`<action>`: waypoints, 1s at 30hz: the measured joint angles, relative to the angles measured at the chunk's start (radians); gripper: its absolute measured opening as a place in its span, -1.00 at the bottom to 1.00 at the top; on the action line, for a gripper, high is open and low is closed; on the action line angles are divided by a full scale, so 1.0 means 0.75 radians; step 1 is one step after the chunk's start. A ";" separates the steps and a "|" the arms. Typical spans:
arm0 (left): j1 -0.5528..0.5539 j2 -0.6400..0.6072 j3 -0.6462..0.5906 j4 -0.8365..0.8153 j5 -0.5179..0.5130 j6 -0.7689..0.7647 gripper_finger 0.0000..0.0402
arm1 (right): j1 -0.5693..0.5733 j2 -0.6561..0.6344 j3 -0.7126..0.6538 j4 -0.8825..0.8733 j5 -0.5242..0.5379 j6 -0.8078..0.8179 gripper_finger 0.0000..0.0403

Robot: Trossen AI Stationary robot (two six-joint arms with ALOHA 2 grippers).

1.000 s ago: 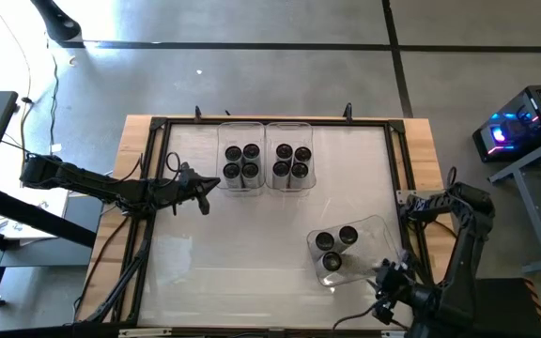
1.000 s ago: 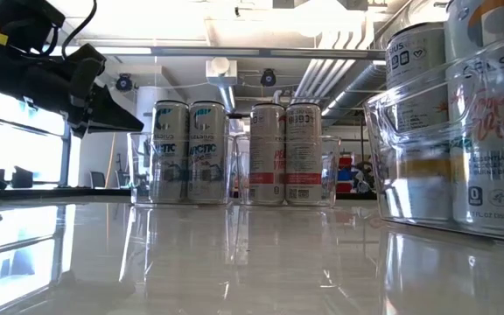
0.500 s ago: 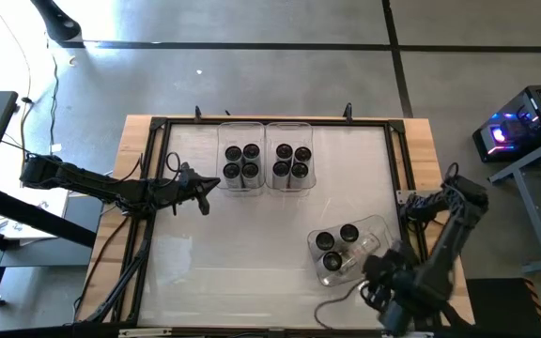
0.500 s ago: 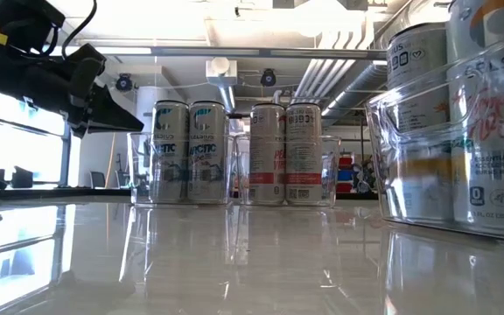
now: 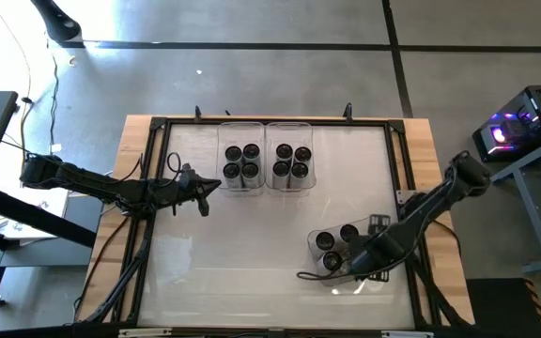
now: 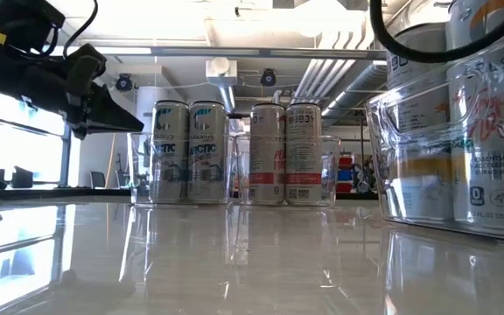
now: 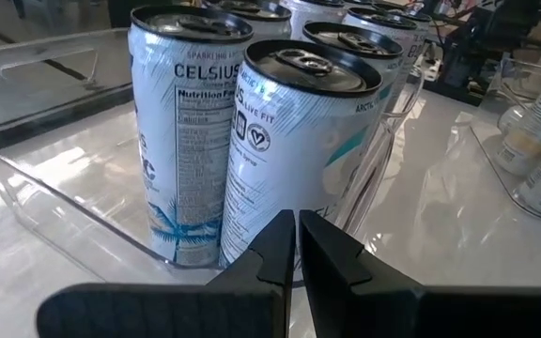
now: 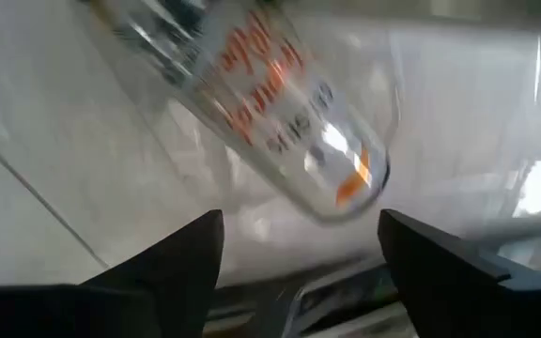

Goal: Sort soda cans
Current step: Adjust the soda can in the bottom right transparent bin

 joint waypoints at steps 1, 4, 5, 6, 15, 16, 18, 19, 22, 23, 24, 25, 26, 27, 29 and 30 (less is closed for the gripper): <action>0.000 0.000 0.000 -0.005 0.000 -0.007 -0.93 | -0.003 -0.011 -0.020 0.028 0.005 -0.071 0.42; 0.000 0.000 0.001 -0.020 0.000 -0.034 -0.93 | -0.012 -0.023 -0.071 0.063 0.062 -0.224 0.56; 0.000 -0.001 0.001 -0.027 0.000 -0.042 -0.93 | -0.017 -0.023 -0.083 0.064 0.085 -0.252 0.61; 0.000 -0.001 0.002 -0.033 -0.001 -0.044 -0.93 | -0.021 -0.023 -0.096 0.066 0.114 -0.279 0.66; 0.000 -0.001 0.002 -0.040 -0.003 -0.043 -0.93 | -0.051 -0.026 -0.156 0.251 0.043 -0.560 0.82; 0.000 -0.001 0.002 -0.041 -0.003 -0.043 -0.93 | -0.053 -0.024 -0.158 0.270 0.038 -0.564 0.82; 0.000 -0.001 0.002 -0.042 -0.003 -0.043 -0.93 | -0.054 -0.023 -0.166 0.300 0.040 -0.555 0.82; 0.000 -0.001 0.002 -0.043 -0.003 -0.042 -0.93 | -0.053 -0.023 -0.170 0.301 0.043 -0.547 0.82; 0.000 -0.001 0.002 -0.044 -0.003 -0.042 -0.93 | -0.051 -0.024 -0.171 0.274 0.063 -0.506 0.82; 0.000 -0.001 0.002 -0.044 -0.003 -0.042 -0.93 | -0.052 -0.026 -0.171 0.277 0.065 -0.488 0.82; 0.000 -0.001 0.002 -0.044 -0.003 -0.042 -0.93 | -0.052 -0.030 -0.171 0.276 0.063 -0.470 0.82; 0.000 0.000 0.002 -0.044 -0.003 -0.042 -0.93 | -0.052 -0.033 -0.171 0.270 0.054 -0.452 0.82; 0.000 0.000 0.002 -0.045 -0.003 -0.041 -0.93 | -0.052 -0.040 -0.171 0.260 0.041 -0.432 0.82; 0.000 0.000 0.002 -0.045 -0.003 -0.041 -0.93 | -0.049 -0.047 -0.172 0.246 0.029 -0.412 0.82; 0.000 0.000 0.002 -0.046 -0.003 -0.041 -0.93 | -0.031 -0.065 -0.174 0.203 0.020 -0.377 0.82; 0.000 0.000 0.002 -0.046 -0.003 -0.041 -0.93 | -0.016 -0.077 -0.177 0.173 0.021 -0.369 0.82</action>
